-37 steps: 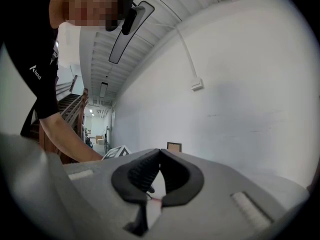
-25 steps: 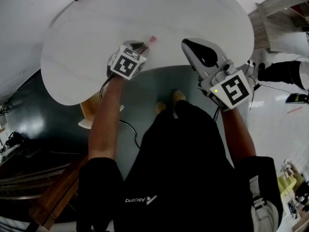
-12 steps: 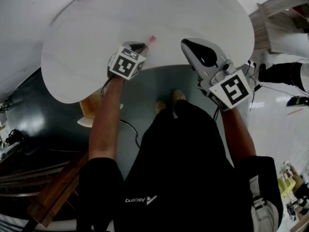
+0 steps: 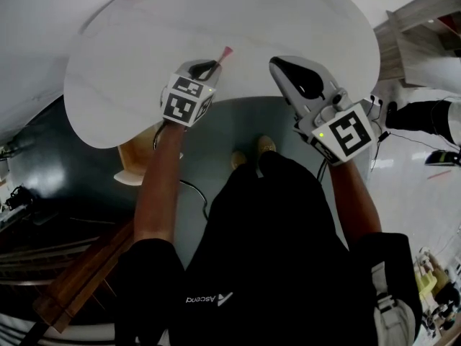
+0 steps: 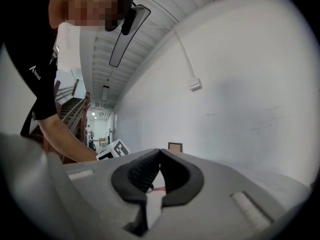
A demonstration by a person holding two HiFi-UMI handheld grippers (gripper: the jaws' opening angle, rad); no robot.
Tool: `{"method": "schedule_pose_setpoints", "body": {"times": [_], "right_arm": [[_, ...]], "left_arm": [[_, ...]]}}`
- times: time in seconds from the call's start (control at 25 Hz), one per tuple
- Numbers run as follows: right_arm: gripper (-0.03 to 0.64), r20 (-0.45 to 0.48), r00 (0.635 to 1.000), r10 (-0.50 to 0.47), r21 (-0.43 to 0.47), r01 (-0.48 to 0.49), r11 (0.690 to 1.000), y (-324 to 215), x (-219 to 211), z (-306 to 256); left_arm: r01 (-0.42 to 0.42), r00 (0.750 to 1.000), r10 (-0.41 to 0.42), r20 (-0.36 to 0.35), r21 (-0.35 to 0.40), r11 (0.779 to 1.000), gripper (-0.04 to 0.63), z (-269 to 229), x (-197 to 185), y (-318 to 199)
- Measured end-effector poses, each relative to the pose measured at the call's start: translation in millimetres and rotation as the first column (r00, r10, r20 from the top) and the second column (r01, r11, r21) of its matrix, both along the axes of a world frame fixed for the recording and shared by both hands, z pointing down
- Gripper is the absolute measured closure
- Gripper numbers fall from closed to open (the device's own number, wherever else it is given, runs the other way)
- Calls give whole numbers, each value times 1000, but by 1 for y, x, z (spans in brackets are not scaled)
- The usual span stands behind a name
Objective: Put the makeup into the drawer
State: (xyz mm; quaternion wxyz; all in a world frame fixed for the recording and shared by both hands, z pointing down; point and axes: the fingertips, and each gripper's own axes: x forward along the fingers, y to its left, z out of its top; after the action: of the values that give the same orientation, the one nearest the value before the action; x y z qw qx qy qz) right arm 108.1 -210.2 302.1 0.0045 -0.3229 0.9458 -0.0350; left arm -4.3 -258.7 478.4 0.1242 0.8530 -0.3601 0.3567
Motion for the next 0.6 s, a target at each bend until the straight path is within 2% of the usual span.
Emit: {"method": "schedule_pose_setpoints", "body": {"times": [0.28, 0.44, 0.6], "right_arm": [[614, -8, 999, -33, 22, 34, 999, 4, -5, -5], [614, 25, 997, -66, 30, 66, 997, 7, -13, -16], [614, 33, 994, -104, 42, 103, 994, 10, -20, -23]], "left_arm": [[96, 987, -77, -139, 139, 986, 541, -55, 0, 12], [171, 963, -118, -242, 212, 962, 541, -89, 0, 21], [235, 938, -140, -317, 285, 929, 541, -123, -1, 33]]}}
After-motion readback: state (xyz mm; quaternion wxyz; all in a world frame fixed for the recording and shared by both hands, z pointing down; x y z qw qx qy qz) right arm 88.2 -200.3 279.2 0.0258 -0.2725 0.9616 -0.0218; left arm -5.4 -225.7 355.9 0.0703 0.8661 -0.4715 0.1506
